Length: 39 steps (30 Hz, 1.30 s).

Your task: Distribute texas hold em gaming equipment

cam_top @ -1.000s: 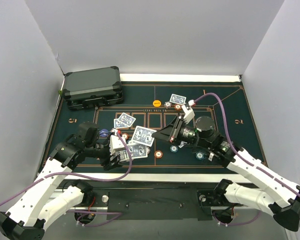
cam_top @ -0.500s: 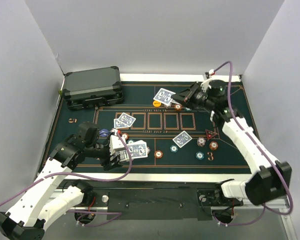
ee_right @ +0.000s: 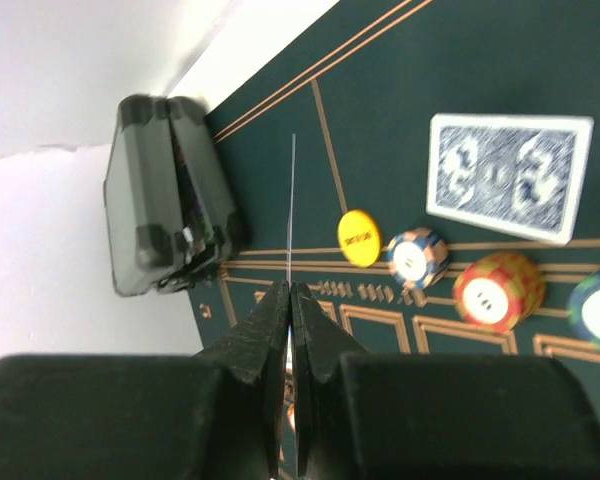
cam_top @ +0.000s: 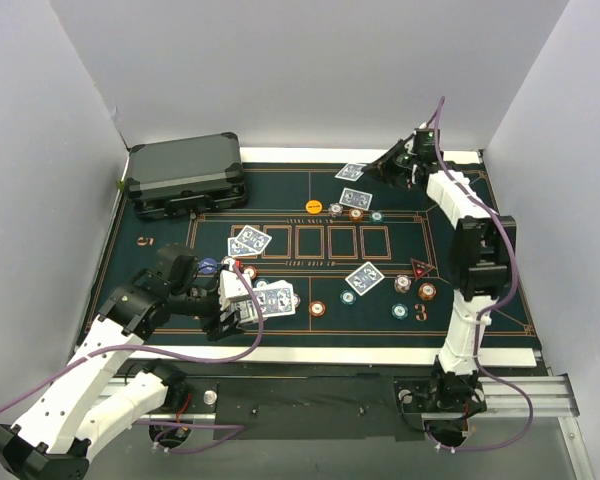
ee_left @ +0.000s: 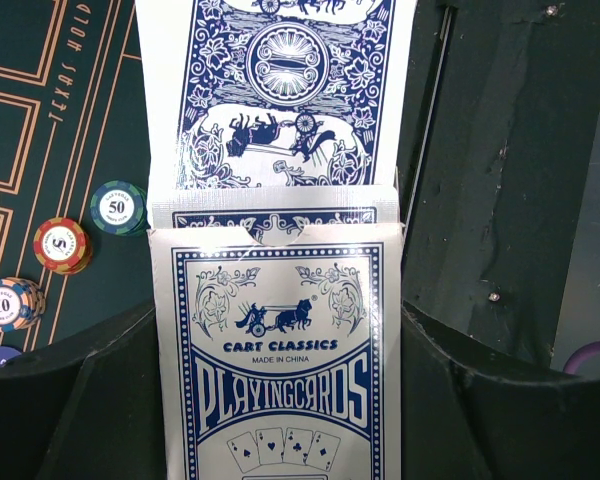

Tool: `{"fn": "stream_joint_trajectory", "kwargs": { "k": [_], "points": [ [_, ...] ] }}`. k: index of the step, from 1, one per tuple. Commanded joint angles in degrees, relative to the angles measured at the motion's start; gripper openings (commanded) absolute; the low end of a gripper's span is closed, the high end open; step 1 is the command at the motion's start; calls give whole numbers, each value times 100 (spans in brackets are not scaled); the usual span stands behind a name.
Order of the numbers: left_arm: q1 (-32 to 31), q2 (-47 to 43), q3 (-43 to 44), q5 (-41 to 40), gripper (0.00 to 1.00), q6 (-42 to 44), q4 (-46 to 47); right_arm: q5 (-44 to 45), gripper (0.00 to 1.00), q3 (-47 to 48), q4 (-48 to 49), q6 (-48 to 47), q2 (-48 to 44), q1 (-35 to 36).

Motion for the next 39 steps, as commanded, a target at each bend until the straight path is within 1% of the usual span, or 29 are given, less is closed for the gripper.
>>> {"fn": "stream_joint_trajectory", "kwargs": {
  "k": [1, 2, 6, 8, 13, 19, 20, 22, 23, 26, 27, 28, 30, 33, 34, 35, 36, 37, 38, 39],
  "points": [
    [-16, -69, 231, 128, 0, -40, 305, 51, 0, 995, -590, -442, 533, -146],
    [-8, -52, 223, 137, 0, -40, 296, 113, 0, 1188, -818, -582, 725, -172],
    [-16, -34, 161, 146, 0, -40, 340, 315, 0, 1680, -1223, -741, 1288, -225],
    [-16, -34, 152, 146, 0, -58, 366, 376, 0, 1787, -1364, -803, 1508, -234],
    [-16, 10, 170, 155, 0, -67, 410, 614, 0, 1787, -1681, -1049, 1852, -225],
    [-16, 10, 179, 154, 0, -102, 402, 904, 1, 1594, -2006, -1286, 1756, -216],
    [-16, 10, 187, 155, 0, -111, 402, 974, 4, 1577, -2050, -1313, 1721, -207],
    [-16, -8, 161, 137, 0, -119, 402, 1097, 15, 1533, -2173, -1392, 1589, -207],
    [-16, -25, 152, 137, 0, -128, 402, 1124, 26, 1480, -2200, -1418, 1476, -207],
    [-16, -25, 187, 102, 0, -120, 349, 1203, 38, 1436, -2209, -1445, 1229, -207],
    [-16, -34, 205, 102, 0, -111, 349, 1229, 45, 1444, -2217, -1445, 1089, -207],
    [-16, -25, 205, 102, 0, -102, 331, 1264, 49, 1462, -2287, -1453, 1027, -199],
    [-16, -34, 223, 102, 0, -93, 323, 1317, 54, 1515, -2358, -1419, 755, -199],
    [-16, -52, 231, 102, 0, -76, 314, 1370, 58, 1192, -2218, -1287, -60, -111],
    [-16, -43, 223, 93, 0, -76, 314, 1361, 62, 1077, -2139, -1252, -307, -6],
    [-16, -43, 223, 102, 0, -67, 322, 1335, 65, 875, -2121, -1251, -780, 82],
    [-25, -26, 223, 93, 0, -67, 323, 1318, 72, 577, -2060, -1269, -1219, 266],
    [-17, -34, 214, 110, 0, -58, 305, 1274, 75, 444, -2059, -1278, -1511, 407],
    [-25, -34, 205, 102, 0, -49, 322, 1204, 82, 68, -1998, -1226, -2001, 678],
    [-17, -43, 196, 102, 0, -49, 314, 1029, 86, -196, -1919, -1181, -2224, 811]
  ]
}}
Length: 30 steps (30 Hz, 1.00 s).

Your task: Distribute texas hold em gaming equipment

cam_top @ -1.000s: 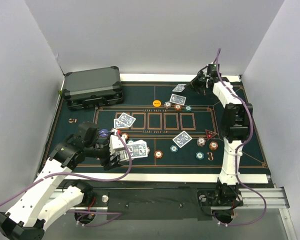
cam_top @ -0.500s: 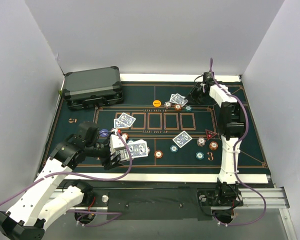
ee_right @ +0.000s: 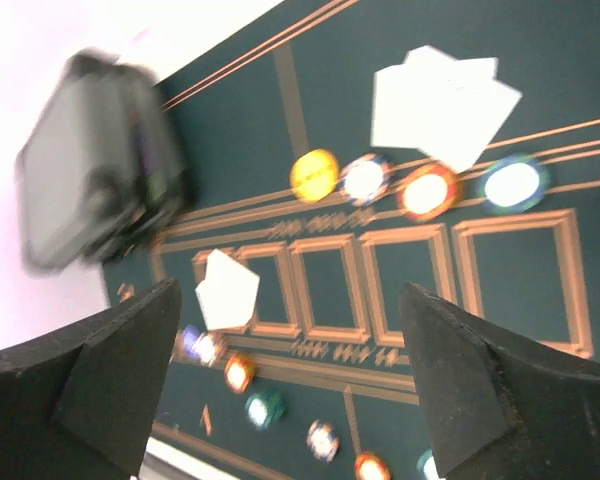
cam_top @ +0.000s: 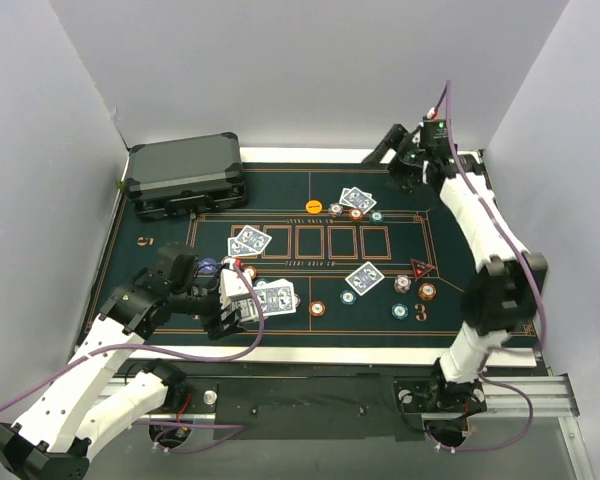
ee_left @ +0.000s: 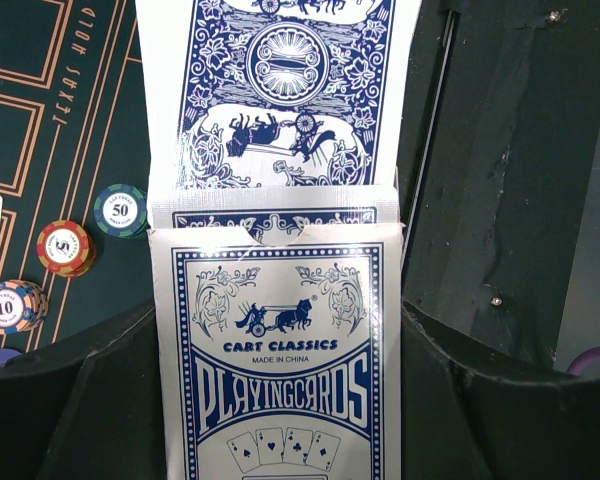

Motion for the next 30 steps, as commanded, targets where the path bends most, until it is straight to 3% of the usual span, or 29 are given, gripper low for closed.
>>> {"fn": "stream_joint_trajectory", "kwargs": {
  "k": [1, 9, 16, 25, 30],
  "points": [
    [-25, -84, 188, 102, 0, 16, 233, -421, 91, -1198, 332, 222, -2005, 1047],
    [-17, -111, 205, 111, 0, 60, 163, -423, 96, -3634, 1475, 1135, -4099, 3193],
    [-25, -137, 161, 137, 0, 52, 163, 333, 98, -4270, 1704, 1532, -4480, 4599],
    [-25, -164, 170, 111, 0, 52, 145, 404, 97, -4253, 2355, 1840, -4014, 5102],
    [-25, -164, 179, 111, 0, 60, 145, 395, 87, -4357, 2671, 2024, -3751, 5181]
  ]
}}
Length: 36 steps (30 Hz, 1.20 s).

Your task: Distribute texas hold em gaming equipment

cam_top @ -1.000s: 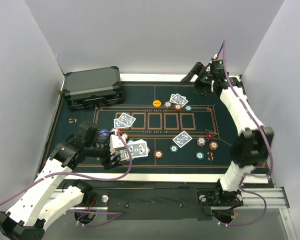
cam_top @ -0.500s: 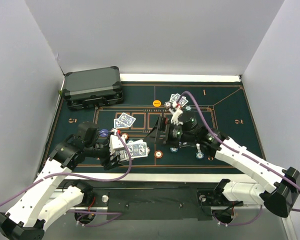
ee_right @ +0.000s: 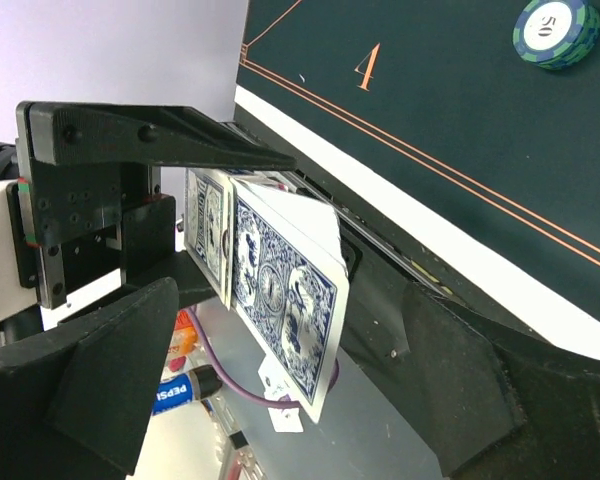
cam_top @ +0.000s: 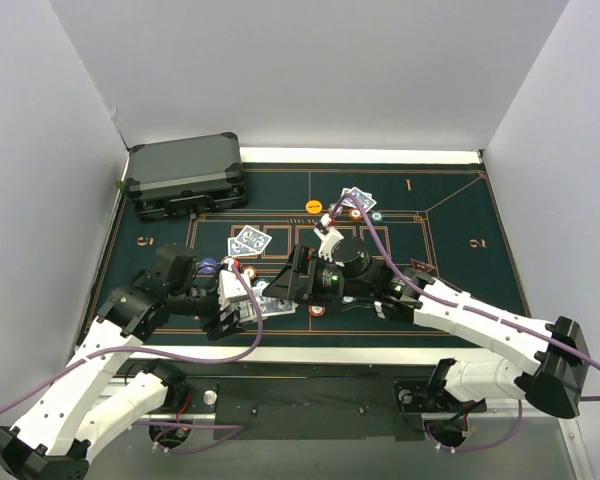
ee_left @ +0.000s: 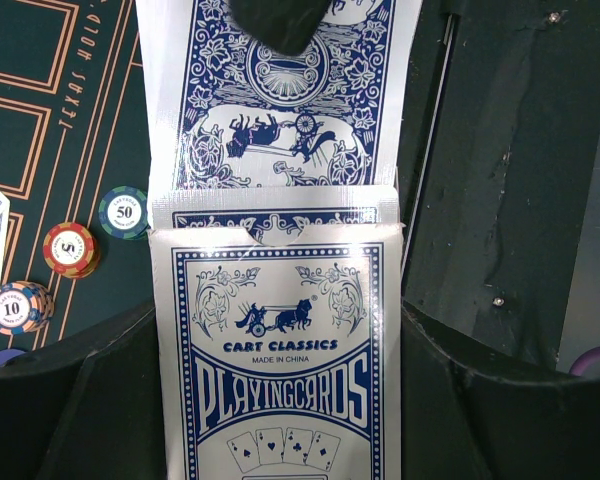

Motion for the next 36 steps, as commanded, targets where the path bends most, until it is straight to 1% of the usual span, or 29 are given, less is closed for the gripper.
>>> {"fn": "stream_joint_trajectory", "kwargs": {
  "k": [1, 4, 6, 7, 16, 19, 23, 25, 31, 36],
  "points": [
    [-17, -76, 187, 119, 0, 34, 152, 104, 84, -56, 636, 282, 171, 99],
    [-25, -67, 187, 128, 0, 25, 160, 157, 79, -109, 663, 327, 198, 126],
    [-25, -67, 179, 137, 0, 34, 169, 227, 73, -180, 637, 353, 154, 126],
    [-25, -67, 179, 128, 0, 34, 169, 262, 68, -206, 585, 371, 136, 126],
    [-17, -67, 170, 119, 0, 34, 187, 377, 47, -443, 672, 503, -84, 125],
    [-25, -76, 161, 102, 0, 25, 187, 394, 38, -505, 690, 538, -189, 117],
    [-25, -85, 144, 93, 0, 25, 195, 447, 30, -549, 663, 555, -338, 126],
    [-25, -94, 144, 93, 0, 25, 195, 456, 27, -540, 611, 564, -391, 117],
    [-25, -85, 152, 93, 0, 25, 195, 517, 24, -558, 453, 547, -575, 99],
    [-25, -103, 135, 84, 0, 34, 195, 535, 16, -645, 365, 573, -751, 38]
  ]
}}
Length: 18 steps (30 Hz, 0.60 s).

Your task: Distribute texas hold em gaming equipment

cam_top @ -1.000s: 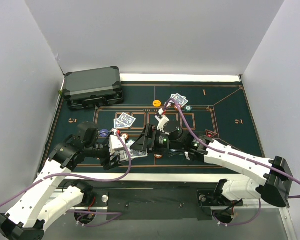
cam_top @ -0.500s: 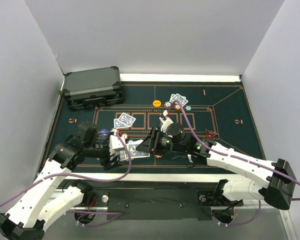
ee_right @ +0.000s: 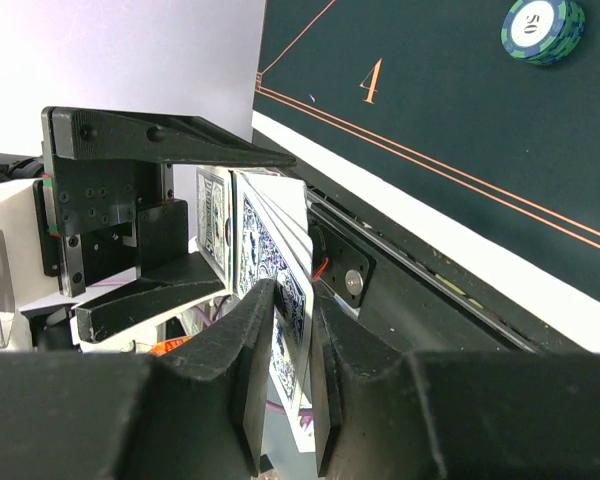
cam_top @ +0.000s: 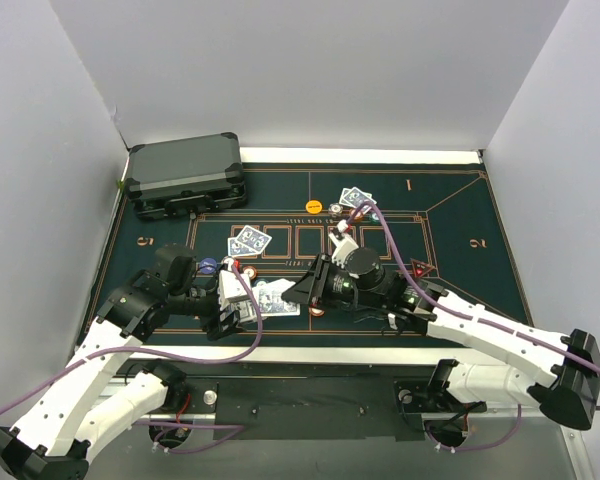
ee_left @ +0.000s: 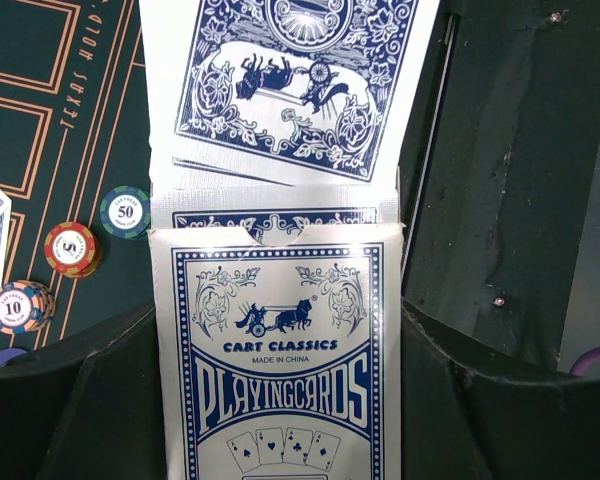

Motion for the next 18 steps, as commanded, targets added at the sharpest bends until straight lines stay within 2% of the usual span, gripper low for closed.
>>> {"fn": "stream_joint_trajectory", "kwargs": {
  "k": [1, 9, 18],
  "points": [
    [-25, -98, 126, 104, 0, 26, 198, 126, 15, -110, -1, 22, -268, -50],
    [-25, -89, 126, 121, 0, 17, 215, 100, 16, -189, -220, -57, -400, -111],
    [-25, -98, 117, 130, 0, -1, 242, -32, 32, -14, -308, -153, -286, -111]
  ]
}}
